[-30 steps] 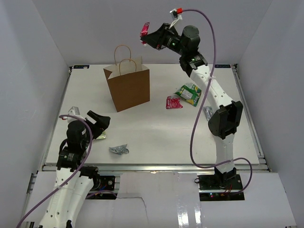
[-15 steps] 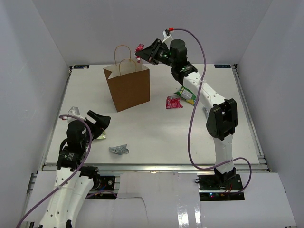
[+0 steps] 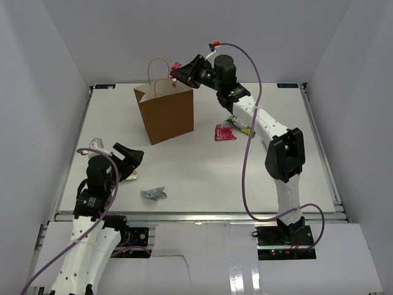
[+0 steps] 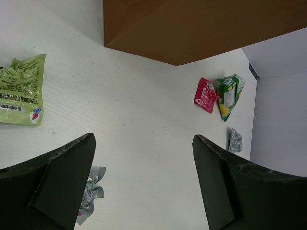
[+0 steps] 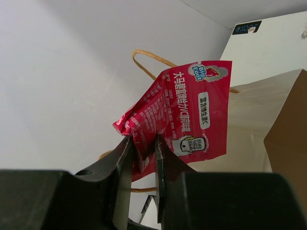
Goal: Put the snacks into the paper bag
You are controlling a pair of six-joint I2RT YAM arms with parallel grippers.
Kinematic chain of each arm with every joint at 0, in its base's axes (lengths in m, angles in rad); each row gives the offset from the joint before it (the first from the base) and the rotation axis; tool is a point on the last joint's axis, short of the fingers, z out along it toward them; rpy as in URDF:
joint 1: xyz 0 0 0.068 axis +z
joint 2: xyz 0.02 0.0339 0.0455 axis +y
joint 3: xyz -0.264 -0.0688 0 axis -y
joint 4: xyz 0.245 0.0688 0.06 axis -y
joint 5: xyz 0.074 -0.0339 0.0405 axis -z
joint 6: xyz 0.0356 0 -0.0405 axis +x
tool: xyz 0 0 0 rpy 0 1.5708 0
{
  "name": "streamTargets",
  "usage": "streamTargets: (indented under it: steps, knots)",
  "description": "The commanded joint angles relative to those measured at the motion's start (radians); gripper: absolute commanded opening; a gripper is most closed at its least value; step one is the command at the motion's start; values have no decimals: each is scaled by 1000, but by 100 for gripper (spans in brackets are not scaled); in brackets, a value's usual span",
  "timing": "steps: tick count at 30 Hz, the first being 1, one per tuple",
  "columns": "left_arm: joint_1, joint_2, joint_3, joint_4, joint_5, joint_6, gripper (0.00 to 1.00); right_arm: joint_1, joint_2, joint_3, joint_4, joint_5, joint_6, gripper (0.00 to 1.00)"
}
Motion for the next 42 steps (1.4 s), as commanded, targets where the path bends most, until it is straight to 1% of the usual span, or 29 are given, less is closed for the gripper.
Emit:
streamTargets:
  steps: [1,3,6,7,10,14,18,23,25,27,30,31,33,34,35,36,37,38,39,40,41,42]
  knots:
    - [1,-5,-1,-1,9,-6,92,9,-30,-14,45,19,19,13]
    - [1,-4,-4,-2,3,-16,92,9,-33,-25,45,20,17,18]
    - [3,-2,-10,-5,-11,-33,92,9,-37,-39,43,21,16,30]
    - [3,-2,-12,-8,-12,-44,92,9,-41,-40,41,22,16,36]
    - [1,7,-16,-14,-24,-70,92,7,-45,-40,43,24,8,44]
    - [1,21,-13,-27,-41,-99,92,1,-51,-36,41,19,-4,46]
    - [1,47,-4,-56,-92,-148,91,-8,-59,-23,43,13,-21,48]
    - [1,87,21,-117,-142,-216,91,-21,-68,-25,41,8,-45,58]
    - [1,107,28,-132,-153,-239,91,-24,-71,-20,41,7,-73,64]
    - [1,117,39,-139,-156,-254,91,-27,-73,-17,41,2,-96,66]
    - [1,133,50,-168,-172,-286,90,-40,-73,-4,43,-18,-142,66]
    - [1,136,54,-181,-179,-303,89,-53,-77,4,67,-45,-157,66]
    - [1,153,71,-250,-224,-352,89,-74,-83,7,119,-113,-252,70]
    - [3,179,79,-285,-260,-427,89,-103,-91,1,199,-210,-330,79]
    - [1,194,87,-316,-276,-464,89,-122,-97,-8,239,-263,-361,84]
    - [1,215,102,-376,-288,-526,88,-163,-111,-17,279,-321,-392,94]
    - [1,240,111,-407,-300,-556,88,-186,-122,-29,320,-422,-426,95]
    - [1,295,117,-430,-319,-579,88,-204,-132,-46,295,-449,-462,90]
    - [1,326,125,-459,-325,-594,88,-240,-158,-54,243,-461,-566,90]
    - [1,358,128,-461,-328,-608,88,-255,-174,-59,174,-469,-631,90]
    - [1,390,131,-461,-331,-614,90,-267,-188,-80,29,-466,-698,90]
    - [1,460,134,-450,-336,-619,92,-292,-218,-94,-44,-463,-836,90]
